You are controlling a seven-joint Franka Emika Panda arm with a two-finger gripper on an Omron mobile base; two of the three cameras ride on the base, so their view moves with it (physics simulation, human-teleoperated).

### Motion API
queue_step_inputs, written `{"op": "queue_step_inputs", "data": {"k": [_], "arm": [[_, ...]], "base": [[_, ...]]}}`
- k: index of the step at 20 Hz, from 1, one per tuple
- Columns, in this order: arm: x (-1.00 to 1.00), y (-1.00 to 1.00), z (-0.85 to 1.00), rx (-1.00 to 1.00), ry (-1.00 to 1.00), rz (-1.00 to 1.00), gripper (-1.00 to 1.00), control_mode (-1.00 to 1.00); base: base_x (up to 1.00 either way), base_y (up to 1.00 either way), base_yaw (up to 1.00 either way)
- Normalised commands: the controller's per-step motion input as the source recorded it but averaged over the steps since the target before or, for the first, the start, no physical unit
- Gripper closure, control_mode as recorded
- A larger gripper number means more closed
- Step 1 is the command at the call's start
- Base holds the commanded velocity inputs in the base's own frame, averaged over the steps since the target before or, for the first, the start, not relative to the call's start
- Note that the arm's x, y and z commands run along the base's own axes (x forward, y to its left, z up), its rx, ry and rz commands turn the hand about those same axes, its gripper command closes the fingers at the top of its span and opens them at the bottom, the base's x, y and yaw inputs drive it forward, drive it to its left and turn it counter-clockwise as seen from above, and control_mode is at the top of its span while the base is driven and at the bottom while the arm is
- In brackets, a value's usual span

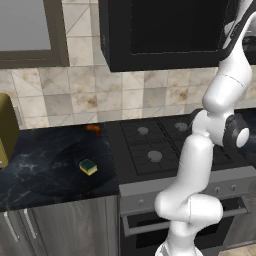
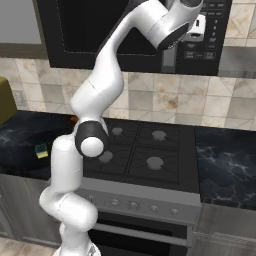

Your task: Place the sponge inside the microwave to prepare for sanitizing.

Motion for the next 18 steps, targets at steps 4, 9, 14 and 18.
{"op": "queue_step_inputs", "data": {"k": [4, 9, 14, 18], "arm": [[0.0, 0.34, -0.09, 0.0, -0.11, -0.11, 1.0, -1.0], [-0.04, 0.53, -0.06, 0.0, -0.13, -0.22, 1.0, -1.0], [-0.22, 0.54, 0.0, -0.04, -0.03, -0.26, 1.0, -1.0], [-0.58, 0.4, 0.0, -0.06, -0.11, -0.19, 1.0, -1.0]], "base": [[0.0, 0.0, 0.0], [0.0, 0.0, 0.0], [0.0, 0.0, 0.0], [0.0, 0.0, 0.0]]}}
